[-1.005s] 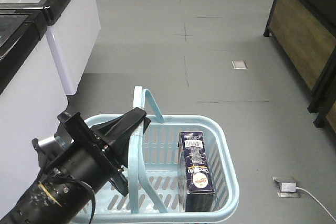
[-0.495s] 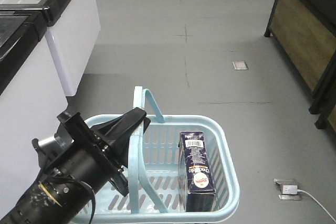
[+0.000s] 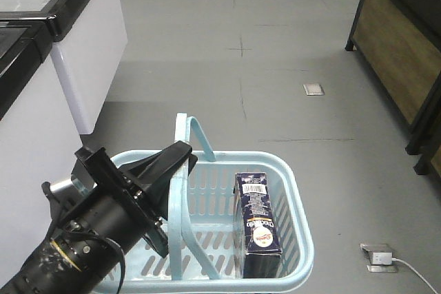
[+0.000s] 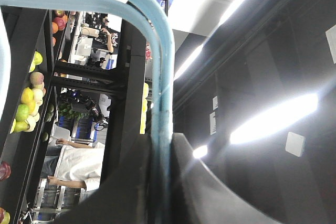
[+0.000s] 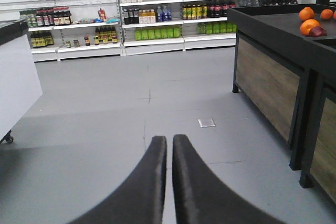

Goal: Left arm holds basket, right arm returns cookies
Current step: 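Drive forward toward the drink shelves holding the basket in left gripper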

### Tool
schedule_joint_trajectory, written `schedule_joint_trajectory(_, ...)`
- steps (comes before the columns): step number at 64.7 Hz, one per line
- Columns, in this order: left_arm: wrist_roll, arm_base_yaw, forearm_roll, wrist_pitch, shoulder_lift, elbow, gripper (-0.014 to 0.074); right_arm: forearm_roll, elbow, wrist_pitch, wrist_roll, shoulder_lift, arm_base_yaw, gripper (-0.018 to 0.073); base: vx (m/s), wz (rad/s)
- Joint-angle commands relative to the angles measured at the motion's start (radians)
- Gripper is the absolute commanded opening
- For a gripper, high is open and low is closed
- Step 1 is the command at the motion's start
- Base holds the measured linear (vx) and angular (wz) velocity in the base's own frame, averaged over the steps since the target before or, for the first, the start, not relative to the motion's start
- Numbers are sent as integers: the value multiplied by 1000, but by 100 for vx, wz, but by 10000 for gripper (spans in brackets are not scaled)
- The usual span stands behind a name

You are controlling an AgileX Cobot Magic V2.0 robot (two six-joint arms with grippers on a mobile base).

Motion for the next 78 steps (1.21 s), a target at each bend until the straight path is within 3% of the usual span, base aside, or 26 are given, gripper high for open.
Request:
schedule_joint_trajectory(1, -5, -8, 8, -280, -41, -30, -3, -5, 18, -76, -6, -13, -1, -3, 12, -5)
schedule_joint_trajectory(78, -5, -8, 8, -280, -41, -30, -3, -5, 18, -76, -6, -13, -1, -3, 13, 6)
